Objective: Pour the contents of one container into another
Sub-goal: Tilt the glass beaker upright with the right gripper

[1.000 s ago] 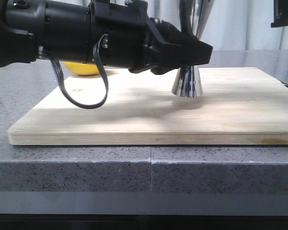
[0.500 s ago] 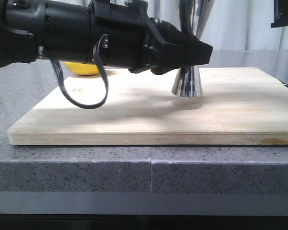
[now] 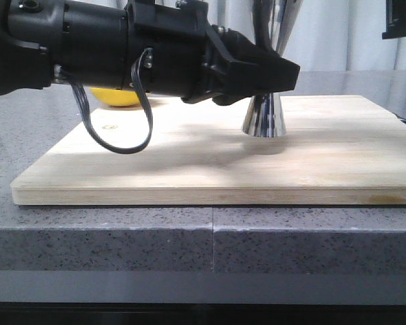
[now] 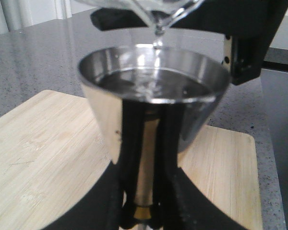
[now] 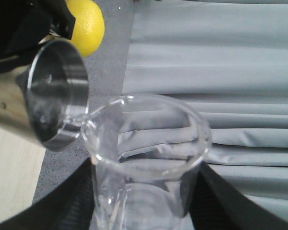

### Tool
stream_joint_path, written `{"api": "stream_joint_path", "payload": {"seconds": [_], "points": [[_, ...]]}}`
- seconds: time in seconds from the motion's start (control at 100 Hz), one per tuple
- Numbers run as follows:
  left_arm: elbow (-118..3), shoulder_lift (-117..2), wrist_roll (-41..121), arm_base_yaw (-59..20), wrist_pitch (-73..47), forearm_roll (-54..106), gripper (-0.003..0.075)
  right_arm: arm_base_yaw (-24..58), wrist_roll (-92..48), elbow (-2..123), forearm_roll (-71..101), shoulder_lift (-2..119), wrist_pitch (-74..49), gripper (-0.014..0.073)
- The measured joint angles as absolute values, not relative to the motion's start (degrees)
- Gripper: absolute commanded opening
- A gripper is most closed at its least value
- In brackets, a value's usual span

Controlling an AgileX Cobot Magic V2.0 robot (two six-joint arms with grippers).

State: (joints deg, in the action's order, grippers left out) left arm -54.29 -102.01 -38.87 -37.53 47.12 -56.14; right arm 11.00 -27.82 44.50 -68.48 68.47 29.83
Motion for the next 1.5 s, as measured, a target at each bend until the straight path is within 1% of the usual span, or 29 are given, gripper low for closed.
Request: {"api": "stream_joint_path", "payload": {"seconds": [0.51,0.87,1.09,1.37,1.5], "points": [[-54.29,-102.01,-38.87,-37.53,47.12,-56.14,-0.0021,11.0,-27.2,44.5,-63.14,68.47,30.03,0.0346],[-54.29,-102.01,-38.87,-37.53,47.12,-56.14,-0.0021,11.0,-14.44,44.5,-58.7,68.47,30.03,0.0346],[-54.29,-102.01,-38.87,-37.53,47.22,-56.14,-0.0021,11.0,-10.54,44.5,-46.38,68.47,29.56,0.0346],[-54.29,-102.01,-38.87,-37.53,47.24,-56.17,-0.0021,11.0,-10.16,44.5,-24.79,70.91,26.73,0.0346],[-54.29,-102.01,-38.87,-37.53,47.37,-56.17,-0.0021,11.0,-10.16,44.5,-19.66,72.66,26.49,0.0346]]}}
